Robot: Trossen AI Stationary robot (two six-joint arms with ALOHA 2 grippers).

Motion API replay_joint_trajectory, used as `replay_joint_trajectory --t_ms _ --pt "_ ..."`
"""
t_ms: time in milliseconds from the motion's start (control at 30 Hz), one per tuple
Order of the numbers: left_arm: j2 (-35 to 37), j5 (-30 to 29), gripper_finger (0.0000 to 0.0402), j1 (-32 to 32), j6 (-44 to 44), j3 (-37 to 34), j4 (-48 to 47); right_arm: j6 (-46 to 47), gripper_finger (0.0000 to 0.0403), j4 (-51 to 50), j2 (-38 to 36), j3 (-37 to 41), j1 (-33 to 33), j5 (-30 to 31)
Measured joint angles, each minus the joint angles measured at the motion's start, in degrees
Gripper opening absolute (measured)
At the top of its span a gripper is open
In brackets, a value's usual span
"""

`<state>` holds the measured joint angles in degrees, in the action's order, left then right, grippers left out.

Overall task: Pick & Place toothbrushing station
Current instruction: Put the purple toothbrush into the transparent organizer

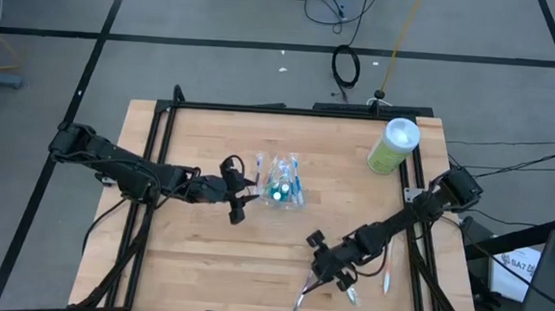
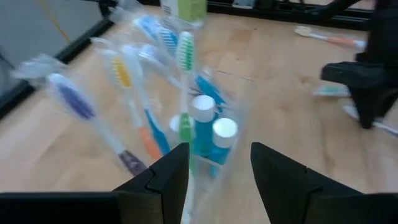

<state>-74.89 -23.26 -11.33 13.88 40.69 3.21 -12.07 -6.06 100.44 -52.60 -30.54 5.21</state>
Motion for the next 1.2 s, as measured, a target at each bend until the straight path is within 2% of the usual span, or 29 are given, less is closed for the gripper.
replay_joint_trajectory --t_ms 167,300,400,633,800,967,1067,1200 --pt "0.0 1.89 0.0179 -0.03 1.5 0.0 0.04 -3.5 0.0013 0.8 -0.02 0.04 0.82 0.56" --pt "0.0 2.29 0.0179 -0.11 2.69 0.0 0.24 -7.54 0.0019 1.47 0.0 0.03 0.84 0.85" --pt "0.0 4.35 0.0179 -0.2 7.47 0.0 1.53 -12.93 0.003 0.89 0.04 -0.69 0.84 2.39" --pt "-0.03 14.86 0.0179 -0.22 17.06 0.0 7.92 -36.86 0.0009 -0.26 0.02 -5.49 0.84 18.18" --pt "-0.04 16.7 0.0179 -0.22 20.05 0.0 7.43 -56.55 0.0019 1.73 0.0 -8.97 1.04 30.34" --pt "-1.27 17.66 0.0179 -0.91 21.18 0.0 7.45 -65.04 0.0013 2.11 0.0 -11.32 2.39 36.02" --pt "-4.35 17.33 0.0179 -1.6 21.41 0.02 9.78 -70.45 0.0011 4.39 0.0 -11.43 2.97 39.84" --pt "-9.59 17.32 0.0179 -2.2 21.62 0.02 15.75 -76.22 0.0014 9.71 0.0 -11.49 3.46 40.75"
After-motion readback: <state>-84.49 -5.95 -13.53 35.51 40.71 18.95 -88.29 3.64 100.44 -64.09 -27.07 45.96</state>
